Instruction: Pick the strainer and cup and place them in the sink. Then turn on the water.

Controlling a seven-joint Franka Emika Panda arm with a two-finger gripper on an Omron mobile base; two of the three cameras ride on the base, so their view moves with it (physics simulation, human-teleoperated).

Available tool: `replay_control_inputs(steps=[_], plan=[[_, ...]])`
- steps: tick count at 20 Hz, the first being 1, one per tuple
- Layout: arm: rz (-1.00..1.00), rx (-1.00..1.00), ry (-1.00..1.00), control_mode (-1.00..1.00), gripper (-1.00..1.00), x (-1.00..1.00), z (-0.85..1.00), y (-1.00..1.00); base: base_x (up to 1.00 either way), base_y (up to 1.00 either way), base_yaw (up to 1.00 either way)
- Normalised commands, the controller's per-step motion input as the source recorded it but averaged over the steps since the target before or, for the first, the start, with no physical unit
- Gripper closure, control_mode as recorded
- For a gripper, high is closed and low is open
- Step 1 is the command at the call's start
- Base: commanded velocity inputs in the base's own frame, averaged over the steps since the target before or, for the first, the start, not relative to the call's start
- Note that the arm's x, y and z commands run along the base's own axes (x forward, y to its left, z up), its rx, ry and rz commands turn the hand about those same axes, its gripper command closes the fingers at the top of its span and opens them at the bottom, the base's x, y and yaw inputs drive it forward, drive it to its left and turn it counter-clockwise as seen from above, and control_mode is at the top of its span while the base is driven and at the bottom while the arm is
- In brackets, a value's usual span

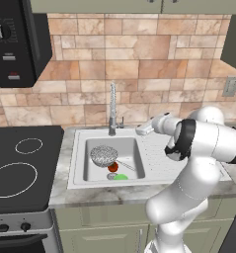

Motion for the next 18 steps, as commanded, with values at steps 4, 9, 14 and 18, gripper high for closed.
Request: replay_control_inputs(steps=[4,9,14,18], plan=[[0.00,0.06,-0.07,-1.00,-1.00,0.01,-0.07,0.00,0.00,0.00,0.00],[0.00,0.07,-0.07,-1.00,-1.00,0.03,-0.04,0.00,0.00,0.00,0.00],[0.00,0.06,-0.04,-1.00,-1.00,0.06,-0.08,0.00,0.00,0.00,0.00],[0.00,0.07,-0.02,-1.00,-1.00,0.04,-0.08,0.02,0.00,0.00,0.00]])
